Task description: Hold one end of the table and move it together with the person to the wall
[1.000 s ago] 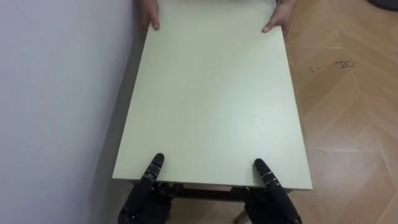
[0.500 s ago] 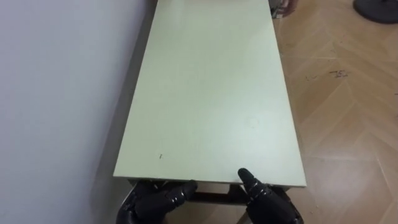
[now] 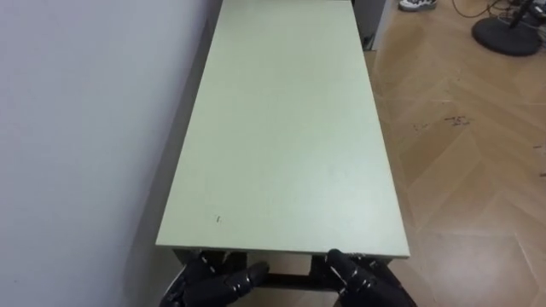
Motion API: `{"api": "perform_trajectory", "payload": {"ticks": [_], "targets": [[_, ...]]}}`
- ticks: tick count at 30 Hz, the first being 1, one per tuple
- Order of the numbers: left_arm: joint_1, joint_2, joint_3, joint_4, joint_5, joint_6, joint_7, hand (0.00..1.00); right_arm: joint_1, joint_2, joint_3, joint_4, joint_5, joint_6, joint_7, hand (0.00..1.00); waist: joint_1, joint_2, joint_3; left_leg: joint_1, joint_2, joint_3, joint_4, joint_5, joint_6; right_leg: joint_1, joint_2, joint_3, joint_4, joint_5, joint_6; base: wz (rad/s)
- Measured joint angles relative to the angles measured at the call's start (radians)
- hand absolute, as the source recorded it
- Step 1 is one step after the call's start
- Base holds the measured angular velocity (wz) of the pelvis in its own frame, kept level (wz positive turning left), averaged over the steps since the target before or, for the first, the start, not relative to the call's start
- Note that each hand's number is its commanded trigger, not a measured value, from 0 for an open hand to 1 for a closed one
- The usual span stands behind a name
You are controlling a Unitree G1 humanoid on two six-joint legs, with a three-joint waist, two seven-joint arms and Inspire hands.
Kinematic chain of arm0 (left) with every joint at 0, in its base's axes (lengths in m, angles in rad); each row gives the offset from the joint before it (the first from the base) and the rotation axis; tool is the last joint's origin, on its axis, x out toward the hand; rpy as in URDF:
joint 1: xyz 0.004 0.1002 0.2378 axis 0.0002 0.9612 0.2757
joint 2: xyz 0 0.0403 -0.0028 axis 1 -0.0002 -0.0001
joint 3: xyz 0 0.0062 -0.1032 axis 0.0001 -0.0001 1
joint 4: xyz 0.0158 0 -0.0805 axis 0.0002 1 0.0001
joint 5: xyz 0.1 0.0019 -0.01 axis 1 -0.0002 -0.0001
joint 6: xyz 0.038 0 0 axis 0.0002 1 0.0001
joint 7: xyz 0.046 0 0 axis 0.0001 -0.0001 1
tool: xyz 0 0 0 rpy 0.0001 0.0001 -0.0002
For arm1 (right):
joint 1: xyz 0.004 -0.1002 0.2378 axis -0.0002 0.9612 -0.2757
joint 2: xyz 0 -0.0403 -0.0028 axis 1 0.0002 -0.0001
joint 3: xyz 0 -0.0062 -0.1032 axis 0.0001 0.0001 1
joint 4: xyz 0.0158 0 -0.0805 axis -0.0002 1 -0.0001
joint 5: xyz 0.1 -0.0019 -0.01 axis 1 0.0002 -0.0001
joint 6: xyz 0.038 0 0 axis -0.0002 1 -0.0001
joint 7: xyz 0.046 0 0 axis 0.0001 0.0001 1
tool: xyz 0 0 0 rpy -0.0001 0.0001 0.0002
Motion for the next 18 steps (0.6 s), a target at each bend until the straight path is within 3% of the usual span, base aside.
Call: {"api": "perform_trajectory", "payload": {"ticks": [3, 8, 11, 15, 18], "targets": [[-0.029, 0.000, -0.001, 0.111, 0.062, -0.009, -0.001, 0.00, -0.035, 0.003, -0.022, 0.104, -0.142, -0.004, 0.014, 0.00, -0.003, -0.005, -0.0010, 0.009, 0.000, -0.002, -0.009, 0.000, 0.000, 0.010, 0.001, -0.002, -0.005, 0.000, 0.000, 0.01], [-0.026, 0.015, -0.001, 0.151, 0.109, -0.013, 0.005, 0.00, -0.038, -0.004, -0.040, 0.139, -0.356, -0.007, 0.004, 0.00, -0.003, -0.014, 0.0047, 0.007, 0.000, -0.003, -0.012, -0.001, -0.001, 0.008, 0.001, -0.006, -0.006, 0.000, 0.000, 0.00], [-0.040, 0.011, 0.005, 0.237, 0.155, -0.032, 0.005, 0.00, -0.062, 0.003, -0.052, 0.231, -0.497, -0.020, 0.003, 0.00, -0.001, -0.016, 0.0010, 0.010, 0.000, -0.004, -0.016, -0.001, -0.001, 0.010, 0.001, -0.006, -0.007, 0.000, 0.000, 0.00], [-0.032, 0.015, 0.013, 0.303, 0.175, -0.037, 0.015, 0.00, -0.078, 0.001, -0.067, 0.347, -0.556, -0.023, -0.049, 0.00, 0.001, -0.019, 0.0025, 0.009, 0.000, -0.007, -0.018, -0.001, -0.001, 0.009, 0.001, -0.011, -0.008, 0.000, 0.000, 0.00], [-0.037, 0.012, 0.023, 0.366, 0.195, -0.066, 0.033, 0.00, -0.108, 0.004, -0.068, 0.454, -0.579, -0.035, -0.086, 0.00, -0.001, -0.020, 0.0023, 0.009, 0.000, -0.008, -0.019, -0.001, -0.001, 0.009, 0.001, -0.012, -0.009, 0.000, 0.000, 0.00]]}}
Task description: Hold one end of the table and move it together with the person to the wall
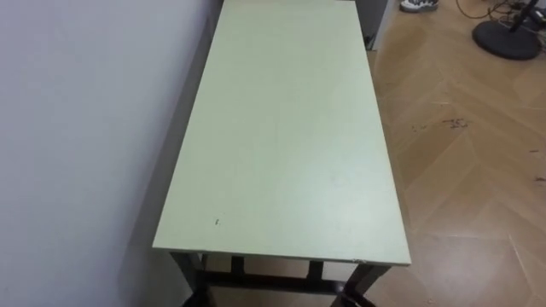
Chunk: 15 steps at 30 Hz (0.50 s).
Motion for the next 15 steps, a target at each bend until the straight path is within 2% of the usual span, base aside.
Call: {"api": "perform_trajectory", "payload": {"ticks": [2, 4, 8, 11, 12, 15], "targets": [[-0.003, -0.001, 0.014, 0.035, 0.019, -0.006, 0.018, 0.00, -0.005, 0.001, -0.003, 0.043, -0.016, -0.006, -0.028, 0.00, -0.003, -0.004, 0.0022, 0.000, 0.000, 0.000, 0.000, 0.000, 0.000, 0.000, 0.000, 0.000, 0.000, 0.000, 0.000, 0.00], [-0.003, -0.001, 0.024, 0.077, 0.031, -0.013, 0.039, 0.00, -0.004, 0.002, -0.014, 0.070, -0.043, -0.007, -0.049, 0.00, -0.002, -0.003, 0.0011, 0.000, -0.001, 0.000, -0.001, 0.000, 0.000, 0.000, 0.000, 0.001, -0.003, 0.000, 0.000, 0.00], [-0.006, -0.006, 0.052, 0.196, 0.109, -0.045, 0.076, 0.00, -0.015, 0.018, -0.076, 0.199, -0.065, -0.031, -0.085, 0.00, -0.004, -0.001, -0.0066, 0.001, -0.001, 0.003, -0.008, 0.000, 0.000, 0.002, 0.001, 0.007, -0.013, 0.001, 0.000, -0.01], [-0.023, -0.014, 0.081, 0.259, 0.148, -0.054, 0.091, 0.00, -0.020, 0.030, -0.119, 0.264, -0.079, -0.037, -0.119, 0.00, -0.003, 0.002, -0.0053, 0.014, 0.000, 0.007, -0.016, 0.000, 0.000, 0.008, 0.002, 0.008, -0.014, 0.001, 0.000, -0.05], [-0.032, -0.018, 0.094, 0.289, 0.158, -0.055, 0.102, 0.00, -0.018, 0.032, -0.124, 0.292, -0.079, -0.036, -0.133, 0.00, -0.003, 0.006, -0.0015, 0.029, 0.000, 0.007, -0.023, 0.000, 0.000, 0.021, 0.003, 0.008, -0.017, 0.001, 0.001, -0.05], [-0.040, -0.028, 0.123, 0.327, 0.190, -0.054, 0.131, 0.00, -0.028, 0.051, -0.160, 0.334, -0.080, -0.038, -0.159, 0.00, -0.007, 0.008, -0.0029, 0.049, 0.001, 0.010, -0.033, -0.002, -0.002, 0.038, 0.006, 0.011, -0.025, 0.001, 0.001, -0.07]]}}
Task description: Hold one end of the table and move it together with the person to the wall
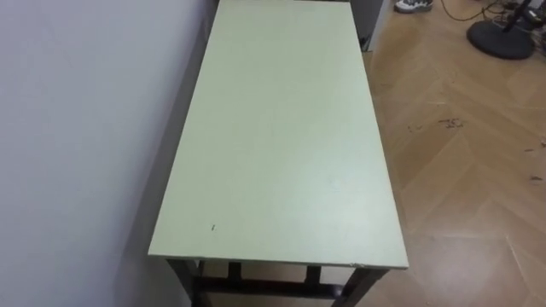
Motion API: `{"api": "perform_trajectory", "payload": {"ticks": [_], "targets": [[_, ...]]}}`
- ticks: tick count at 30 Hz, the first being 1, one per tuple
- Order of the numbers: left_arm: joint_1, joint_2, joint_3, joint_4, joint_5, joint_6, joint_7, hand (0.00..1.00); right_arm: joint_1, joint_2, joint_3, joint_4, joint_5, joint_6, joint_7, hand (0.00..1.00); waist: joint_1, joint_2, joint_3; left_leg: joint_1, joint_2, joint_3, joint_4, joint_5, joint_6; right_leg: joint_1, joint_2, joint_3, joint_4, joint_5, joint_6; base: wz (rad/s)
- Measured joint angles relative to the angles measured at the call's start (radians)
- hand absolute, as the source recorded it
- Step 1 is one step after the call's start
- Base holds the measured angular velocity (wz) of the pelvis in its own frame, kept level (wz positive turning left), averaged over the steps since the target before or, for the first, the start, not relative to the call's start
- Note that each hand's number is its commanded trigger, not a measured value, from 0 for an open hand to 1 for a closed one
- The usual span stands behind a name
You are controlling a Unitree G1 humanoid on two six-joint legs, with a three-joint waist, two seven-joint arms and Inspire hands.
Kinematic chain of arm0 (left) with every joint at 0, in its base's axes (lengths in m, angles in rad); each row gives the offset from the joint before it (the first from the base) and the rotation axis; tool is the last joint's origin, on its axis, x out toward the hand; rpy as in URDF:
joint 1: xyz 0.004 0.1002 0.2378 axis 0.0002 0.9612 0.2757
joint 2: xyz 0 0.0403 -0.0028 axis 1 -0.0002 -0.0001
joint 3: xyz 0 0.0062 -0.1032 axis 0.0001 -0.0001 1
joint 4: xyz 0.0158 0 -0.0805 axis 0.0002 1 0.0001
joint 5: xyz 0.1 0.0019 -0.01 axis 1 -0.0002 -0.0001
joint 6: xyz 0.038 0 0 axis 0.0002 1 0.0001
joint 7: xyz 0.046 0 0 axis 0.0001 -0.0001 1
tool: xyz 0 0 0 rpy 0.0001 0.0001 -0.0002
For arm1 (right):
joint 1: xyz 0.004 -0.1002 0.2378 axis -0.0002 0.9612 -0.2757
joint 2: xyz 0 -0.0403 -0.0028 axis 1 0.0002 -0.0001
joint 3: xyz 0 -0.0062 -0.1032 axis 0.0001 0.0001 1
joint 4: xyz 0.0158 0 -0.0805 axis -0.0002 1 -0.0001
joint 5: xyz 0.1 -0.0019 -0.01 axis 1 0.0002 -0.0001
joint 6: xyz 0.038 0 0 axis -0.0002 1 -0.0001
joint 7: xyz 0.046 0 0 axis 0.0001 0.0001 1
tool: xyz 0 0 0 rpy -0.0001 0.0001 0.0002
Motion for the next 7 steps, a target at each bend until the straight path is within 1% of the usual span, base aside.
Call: {"api": "perform_trajectory", "payload": {"ticks": [3, 7], "targets": [[0.000, -0.008, 0.019, 0.003, 0.047, 0.003, 0.015, 0.00, -0.011, 0.001, -0.001, 0.014, -0.009, 0.002, -0.009, 0.00, 0.001, 0.001, 0.0002, -0.001, 0.000, -0.001, 0.000, 0.000, 0.000, 0.001, 0.001, 0.001, -0.005, 0.000, 0.000, 0.00], [-0.006, -0.021, 0.045, 0.003, 0.085, 0.009, 0.034, 0.00, -0.014, 0.000, -0.002, 0.019, -0.009, 0.003, -0.009, 0.00, 0.001, 0.002, 0.0004, -0.003, 0.000, -0.004, -0.001, 0.000, -0.001, 0.000, 0.001, -0.001, -0.007, 0.000, 0.000, 0.01]]}}
